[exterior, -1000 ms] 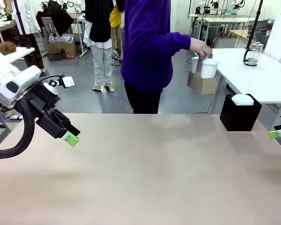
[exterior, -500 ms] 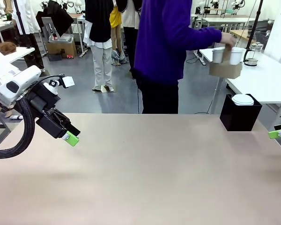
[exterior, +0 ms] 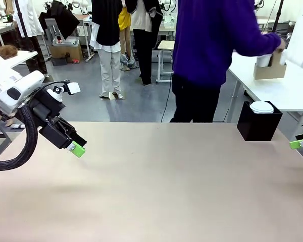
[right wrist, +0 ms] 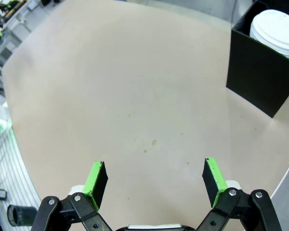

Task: Pour a drink into a cup and package it in a carrier.
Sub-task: Insert the held 600 ml Paper Cup into the Cup Carrier.

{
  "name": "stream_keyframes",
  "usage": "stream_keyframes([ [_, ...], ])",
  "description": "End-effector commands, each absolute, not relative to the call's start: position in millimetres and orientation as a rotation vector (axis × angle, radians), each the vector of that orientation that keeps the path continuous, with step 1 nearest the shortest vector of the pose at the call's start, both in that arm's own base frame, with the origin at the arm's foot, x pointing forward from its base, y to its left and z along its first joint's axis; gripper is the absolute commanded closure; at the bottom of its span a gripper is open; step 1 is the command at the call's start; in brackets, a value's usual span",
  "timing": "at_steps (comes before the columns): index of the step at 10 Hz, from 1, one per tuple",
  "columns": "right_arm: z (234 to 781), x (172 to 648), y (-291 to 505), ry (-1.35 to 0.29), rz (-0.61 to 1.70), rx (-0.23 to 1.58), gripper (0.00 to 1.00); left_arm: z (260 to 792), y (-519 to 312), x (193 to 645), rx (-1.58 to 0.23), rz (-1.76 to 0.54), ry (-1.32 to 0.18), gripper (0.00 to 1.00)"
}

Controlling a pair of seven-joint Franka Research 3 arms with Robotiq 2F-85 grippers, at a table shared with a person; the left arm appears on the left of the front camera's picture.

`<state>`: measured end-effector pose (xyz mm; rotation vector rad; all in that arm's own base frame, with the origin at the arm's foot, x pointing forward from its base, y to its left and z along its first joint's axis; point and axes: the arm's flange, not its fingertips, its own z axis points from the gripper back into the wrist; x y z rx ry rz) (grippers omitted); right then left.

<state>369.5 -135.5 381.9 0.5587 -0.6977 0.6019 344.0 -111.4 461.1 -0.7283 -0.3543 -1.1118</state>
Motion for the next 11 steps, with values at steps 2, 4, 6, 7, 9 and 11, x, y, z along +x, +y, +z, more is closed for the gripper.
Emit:
stream_keyframes([
  [2, 384.1, 370.1, -137.0, -0.698, 0.602, 0.551, 0.00, 461.6, -109.8, 345.5, -0.723, -1.123, -0.349, 0.00],
  [4, 384.1, 370.1, -137.0, -0.698, 0.602, 0.551, 0.00, 461.6, -109.8, 345.5, -0.723, -1.123, -0.349, 0.00],
  [6, 384.1, 370.1, -137.0, -0.698, 0.602, 0.551, 0.00, 461.6, -109.8, 345.5, -0.723, -1.123, -0.349, 0.00],
  [7, 384.1, 370.1, -137.0, -0.698, 0.602, 0.551, 0.00, 461.6, -109.8, 345.5, -0.723, -1.123, -0.349, 0.00],
  [9, 384.1, 370.1, -137.0, -0.698, 0.602, 0.551, 0.00, 461.6, -109.8, 345.5, -0.723, -1.123, -0.349, 0.00],
  [11, 384.1, 370.1, -137.0, -0.698, 0.602, 0.551, 0.00, 461.6, -109.8, 345.5, -0.723, -1.123, -0.349, 0.00],
])
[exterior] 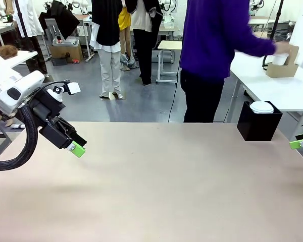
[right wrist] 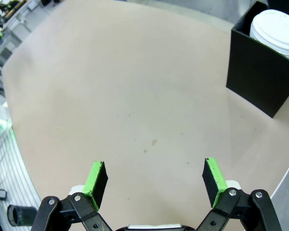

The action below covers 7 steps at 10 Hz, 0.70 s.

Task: Pour a drink into a cup and package it in a carrier.
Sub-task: Insert the held 600 ml Paper Cup into the Cup Carrier.

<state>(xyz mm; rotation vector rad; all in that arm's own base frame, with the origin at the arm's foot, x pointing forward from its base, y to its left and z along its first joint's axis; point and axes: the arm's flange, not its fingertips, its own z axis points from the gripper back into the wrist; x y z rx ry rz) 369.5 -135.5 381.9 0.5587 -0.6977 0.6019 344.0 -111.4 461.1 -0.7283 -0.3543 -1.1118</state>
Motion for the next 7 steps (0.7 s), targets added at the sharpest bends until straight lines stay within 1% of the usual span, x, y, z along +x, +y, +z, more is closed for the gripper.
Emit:
stream_keyframes([
  [1, 384.1, 370.1, -137.0, -0.698, 0.602, 0.551, 0.00, 461.6, -109.8, 345.5, -0.723, -1.123, -0.349, 0.00],
  [7, 384.1, 370.1, -137.0, -0.698, 0.602, 0.551, 0.00, 461.6, -109.8, 345.5, -0.723, -1.123, -0.349, 0.00],
])
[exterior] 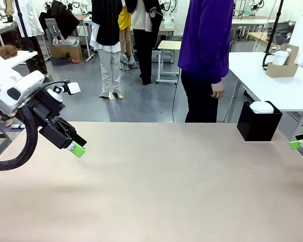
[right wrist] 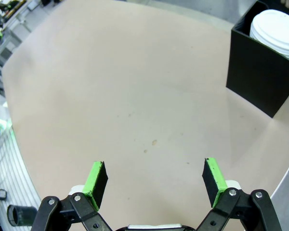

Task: Pour a drink into a cup and package it in a carrier.
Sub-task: Insert the held 600 ml Paper Cup into the Cup Carrier.

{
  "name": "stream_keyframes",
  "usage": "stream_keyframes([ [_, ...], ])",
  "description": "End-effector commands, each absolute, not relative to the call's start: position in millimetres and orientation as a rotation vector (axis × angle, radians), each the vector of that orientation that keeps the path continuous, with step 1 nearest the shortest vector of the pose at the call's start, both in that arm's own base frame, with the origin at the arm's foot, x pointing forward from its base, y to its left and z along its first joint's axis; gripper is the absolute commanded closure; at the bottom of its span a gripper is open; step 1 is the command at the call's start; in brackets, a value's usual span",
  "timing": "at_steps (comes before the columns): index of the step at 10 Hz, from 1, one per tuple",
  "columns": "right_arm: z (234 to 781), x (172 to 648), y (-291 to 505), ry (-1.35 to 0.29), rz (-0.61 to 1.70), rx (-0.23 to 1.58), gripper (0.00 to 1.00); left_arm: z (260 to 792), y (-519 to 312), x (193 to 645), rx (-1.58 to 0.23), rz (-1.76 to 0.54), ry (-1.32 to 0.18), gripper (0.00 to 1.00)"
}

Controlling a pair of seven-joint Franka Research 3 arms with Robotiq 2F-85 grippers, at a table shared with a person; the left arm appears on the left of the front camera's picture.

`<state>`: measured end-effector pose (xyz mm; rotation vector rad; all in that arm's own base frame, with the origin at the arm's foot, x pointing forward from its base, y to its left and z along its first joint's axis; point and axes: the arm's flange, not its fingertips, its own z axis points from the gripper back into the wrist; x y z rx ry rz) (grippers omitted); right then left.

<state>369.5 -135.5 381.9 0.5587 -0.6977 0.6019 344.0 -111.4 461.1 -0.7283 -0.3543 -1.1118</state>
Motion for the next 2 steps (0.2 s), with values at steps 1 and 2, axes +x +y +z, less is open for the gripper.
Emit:
stream_keyframes([
  [1, 384.1, 370.1, -137.0, -0.698, 0.602, 0.551, 0.00, 461.6, -109.8, 345.5, -0.723, -1.123, -0.349, 0.00],
  [2, 384.1, 370.1, -137.0, -0.698, 0.602, 0.551, 0.00, 461.6, -109.8, 345.5, -0.723, -1.123, -0.349, 0.00],
])
